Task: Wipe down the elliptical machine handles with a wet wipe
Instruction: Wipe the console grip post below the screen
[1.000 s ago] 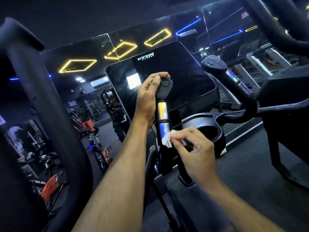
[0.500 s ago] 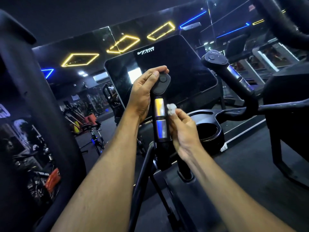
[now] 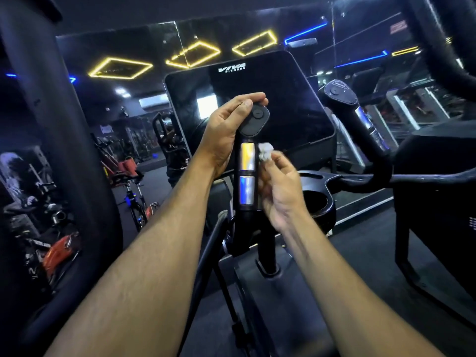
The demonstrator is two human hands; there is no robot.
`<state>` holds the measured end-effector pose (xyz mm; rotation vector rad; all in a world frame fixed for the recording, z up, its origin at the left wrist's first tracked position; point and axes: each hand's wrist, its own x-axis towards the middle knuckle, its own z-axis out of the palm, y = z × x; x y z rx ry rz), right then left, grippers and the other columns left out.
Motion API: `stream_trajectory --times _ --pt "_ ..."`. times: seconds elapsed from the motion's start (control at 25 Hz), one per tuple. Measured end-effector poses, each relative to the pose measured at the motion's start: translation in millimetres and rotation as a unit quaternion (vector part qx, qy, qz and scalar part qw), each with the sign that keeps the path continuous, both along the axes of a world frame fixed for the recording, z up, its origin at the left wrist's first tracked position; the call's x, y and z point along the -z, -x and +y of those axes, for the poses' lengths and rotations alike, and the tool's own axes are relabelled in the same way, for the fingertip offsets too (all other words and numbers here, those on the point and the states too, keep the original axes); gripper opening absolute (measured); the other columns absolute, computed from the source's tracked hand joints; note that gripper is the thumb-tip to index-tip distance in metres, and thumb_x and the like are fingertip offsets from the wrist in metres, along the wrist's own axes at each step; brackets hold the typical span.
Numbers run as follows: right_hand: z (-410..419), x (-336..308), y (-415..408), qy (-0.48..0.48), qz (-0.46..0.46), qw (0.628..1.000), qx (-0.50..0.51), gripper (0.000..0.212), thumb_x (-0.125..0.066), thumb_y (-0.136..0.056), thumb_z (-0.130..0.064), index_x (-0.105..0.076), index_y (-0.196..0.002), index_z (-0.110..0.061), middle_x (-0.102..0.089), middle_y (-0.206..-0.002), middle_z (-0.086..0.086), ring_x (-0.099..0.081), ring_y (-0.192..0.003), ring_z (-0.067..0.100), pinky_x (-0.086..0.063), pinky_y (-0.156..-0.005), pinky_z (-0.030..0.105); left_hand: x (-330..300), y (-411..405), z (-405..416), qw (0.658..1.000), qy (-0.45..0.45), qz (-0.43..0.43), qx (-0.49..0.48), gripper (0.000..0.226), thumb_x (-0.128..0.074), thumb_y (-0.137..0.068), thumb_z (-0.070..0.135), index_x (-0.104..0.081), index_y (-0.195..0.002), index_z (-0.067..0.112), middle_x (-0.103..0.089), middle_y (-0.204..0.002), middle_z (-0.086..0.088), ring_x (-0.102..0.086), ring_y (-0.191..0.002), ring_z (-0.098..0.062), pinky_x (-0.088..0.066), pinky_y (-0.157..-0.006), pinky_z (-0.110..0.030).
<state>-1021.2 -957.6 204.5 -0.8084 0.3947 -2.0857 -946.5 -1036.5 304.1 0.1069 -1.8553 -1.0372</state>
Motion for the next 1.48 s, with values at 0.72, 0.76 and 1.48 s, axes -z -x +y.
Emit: stream_trajectory --times 0.72,0.76,1.48 --pt "52 -13 32 0.211 0.731 0.465 0.453 0.013 -0.069 -0.093 0.001 -0.072 -0.105 0.005 -0.069 -0.110 0.015 -0.063 -0.111 0.032 -0.051 -0.099 0.040 167 -55 45 0.971 -0.173 -0.152 -0.068 0.085 -0.017 -0.115 0.040 -0.069 -0.071 -0.011 -0.062 -0.050 -0.009 -0.056 -0.049 -0.017 -0.046 -0.060 -0.025" --pt "61 -2 28 0.231 0.776 0.416 0.413 0.016 -0.068 -0.094 0.000 -0.071 -0.108 0.006 -0.069 -0.114 0.016 -0.062 -0.116 0.033 -0.050 -0.101 0.041 168 -54 43 0.973 -0.168 -0.144 -0.064 0.082 -0.021 -0.115 0.037 -0.069 -0.066 -0.007 -0.061 -0.049 -0.008 -0.055 -0.049 -0.017 -0.044 -0.060 -0.026" --pt "43 -117 33 0.213 0.899 0.150 0.352 0.025 -0.048 -0.101 -0.004 -0.068 -0.116 -0.001 -0.065 -0.121 0.015 -0.061 -0.119 0.032 -0.041 -0.113 0.046 177 -61 36 0.968 -0.182 -0.170 -0.029 0.089 -0.015 -0.111 0.055 -0.077 -0.079 0.001 -0.060 -0.059 -0.007 -0.058 -0.053 -0.008 -0.042 -0.077 -0.035"
